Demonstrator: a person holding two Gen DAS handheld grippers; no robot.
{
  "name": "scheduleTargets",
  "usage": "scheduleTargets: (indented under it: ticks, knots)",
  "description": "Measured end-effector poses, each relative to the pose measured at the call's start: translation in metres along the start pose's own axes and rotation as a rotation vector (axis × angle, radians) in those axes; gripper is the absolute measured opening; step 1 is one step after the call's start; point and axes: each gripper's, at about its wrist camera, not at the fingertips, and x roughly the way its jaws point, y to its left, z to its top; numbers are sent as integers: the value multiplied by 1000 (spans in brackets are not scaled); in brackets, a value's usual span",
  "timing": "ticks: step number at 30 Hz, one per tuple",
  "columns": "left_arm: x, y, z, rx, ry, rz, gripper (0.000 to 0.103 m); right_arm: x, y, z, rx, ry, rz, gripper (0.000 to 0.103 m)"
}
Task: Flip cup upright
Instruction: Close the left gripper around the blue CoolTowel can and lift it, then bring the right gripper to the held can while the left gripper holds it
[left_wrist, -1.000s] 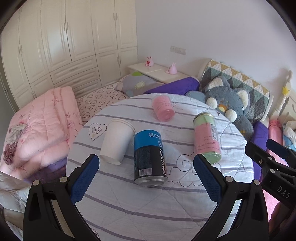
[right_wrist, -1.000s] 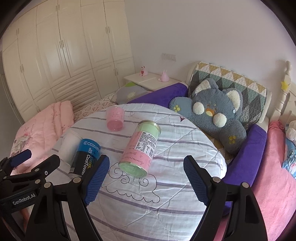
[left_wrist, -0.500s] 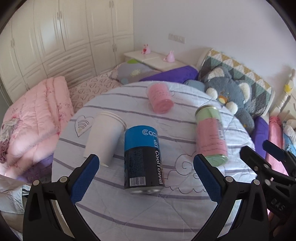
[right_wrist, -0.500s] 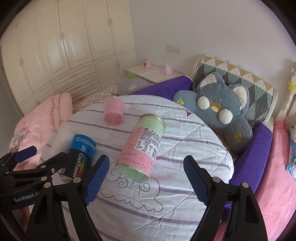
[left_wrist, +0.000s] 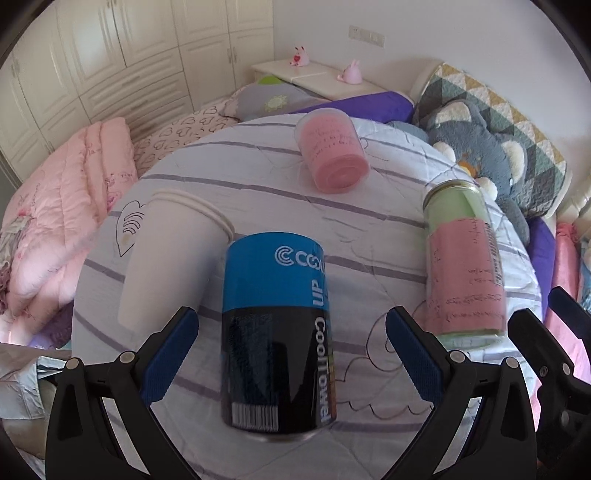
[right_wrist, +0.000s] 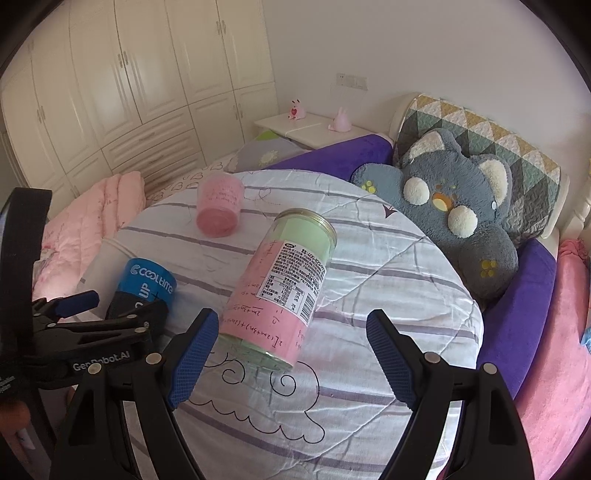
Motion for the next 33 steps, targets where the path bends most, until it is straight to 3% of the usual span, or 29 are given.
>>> scheduleTargets:
  ticks: [3,5,10,14,17,23,33]
  knots:
    - [8,-4,2,15,14,15,99,7,0,0,-7,14,3,83]
    - [15,-3,2,2,34,3,91,11,0,-1,-8,22,4,83]
    - [27,-2,0,1,61,20,89,15,0,-3,-13,38,7,83]
    - [32,3,-2,-24,85,16,70,13,-1,-4,-13,39,8,83]
    - [30,10,-5,-70,94,-45,70,11,-1,-5,-12,36,7,83]
    - [15,7,-21,-88,94,-86,69,1,-2,-7,-4,31,4,83]
    - [-17,-28,-64,-13,124,-143,69,-21,-3,-24,-11,44,-12,83]
